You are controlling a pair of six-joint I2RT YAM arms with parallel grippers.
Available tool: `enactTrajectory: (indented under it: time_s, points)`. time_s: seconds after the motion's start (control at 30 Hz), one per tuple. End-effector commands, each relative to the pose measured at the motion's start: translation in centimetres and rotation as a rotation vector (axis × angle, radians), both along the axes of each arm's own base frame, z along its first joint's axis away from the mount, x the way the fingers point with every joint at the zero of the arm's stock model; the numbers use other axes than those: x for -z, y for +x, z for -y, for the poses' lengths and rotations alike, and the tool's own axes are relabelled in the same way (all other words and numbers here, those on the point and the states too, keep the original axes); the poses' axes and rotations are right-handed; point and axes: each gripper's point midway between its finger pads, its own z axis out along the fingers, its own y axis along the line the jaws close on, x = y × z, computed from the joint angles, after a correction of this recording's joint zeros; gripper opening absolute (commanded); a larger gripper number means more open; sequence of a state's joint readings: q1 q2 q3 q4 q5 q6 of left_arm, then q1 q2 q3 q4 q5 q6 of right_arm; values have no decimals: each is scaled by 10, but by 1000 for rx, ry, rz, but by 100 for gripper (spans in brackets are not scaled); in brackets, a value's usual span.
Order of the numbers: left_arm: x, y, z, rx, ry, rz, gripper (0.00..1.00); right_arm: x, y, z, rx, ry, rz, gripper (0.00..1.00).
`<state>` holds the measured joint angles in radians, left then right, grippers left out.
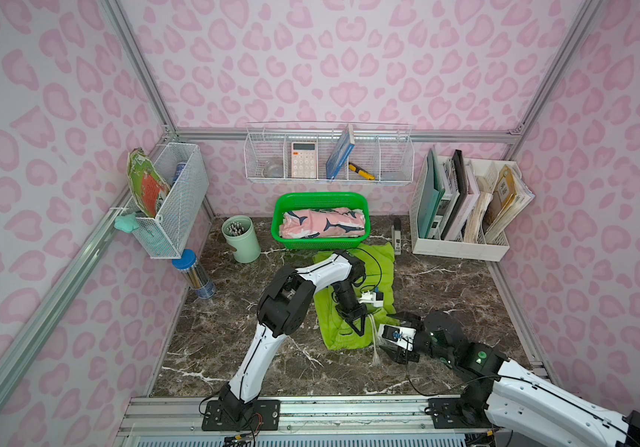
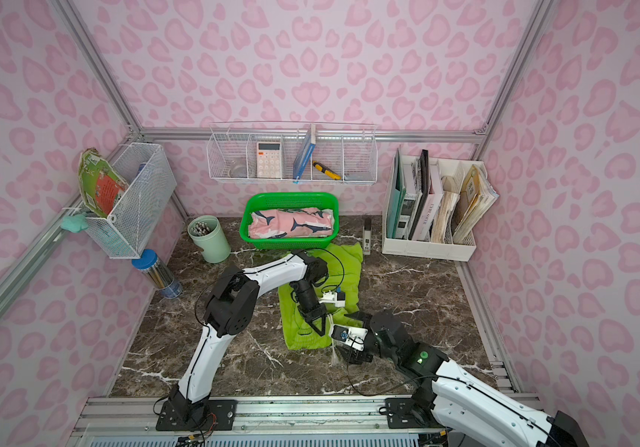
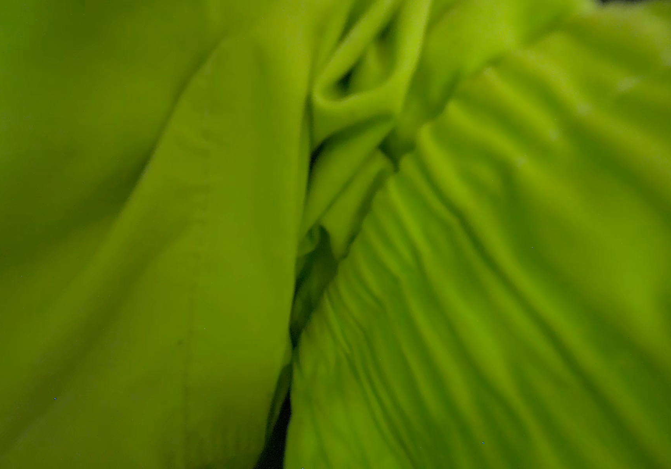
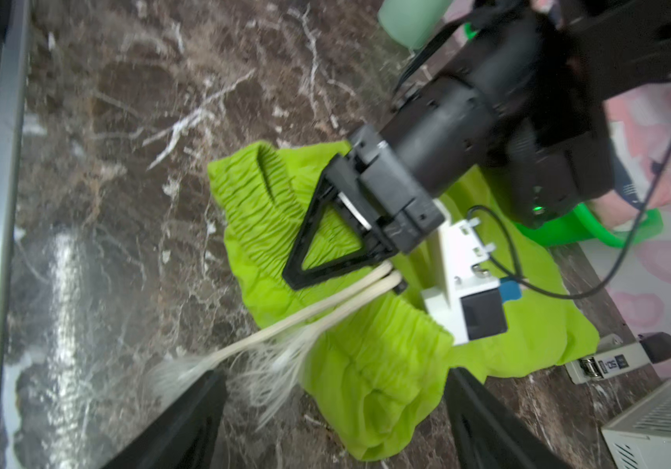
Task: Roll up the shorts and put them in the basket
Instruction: Roll the shorts at the center of the board.
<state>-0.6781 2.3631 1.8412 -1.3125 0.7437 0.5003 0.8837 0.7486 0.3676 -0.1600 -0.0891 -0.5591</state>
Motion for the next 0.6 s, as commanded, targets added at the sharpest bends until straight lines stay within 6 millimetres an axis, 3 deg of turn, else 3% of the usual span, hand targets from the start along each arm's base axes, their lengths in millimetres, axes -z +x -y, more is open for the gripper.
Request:
enactTrajectory:
  time_s: [0.0, 0.33, 0.57]
  points:
    - [4, -2, -8, 15, 34, -34, 0, 20, 0, 7, -70, -172, 103, 90]
    - [17, 1, -10, 22, 71, -57, 0, 35, 19, -4, -156, -308, 357, 94]
    - [18, 4, -9, 18, 71, -59, 0, 44, 27, -10, -193, -363, 401, 94]
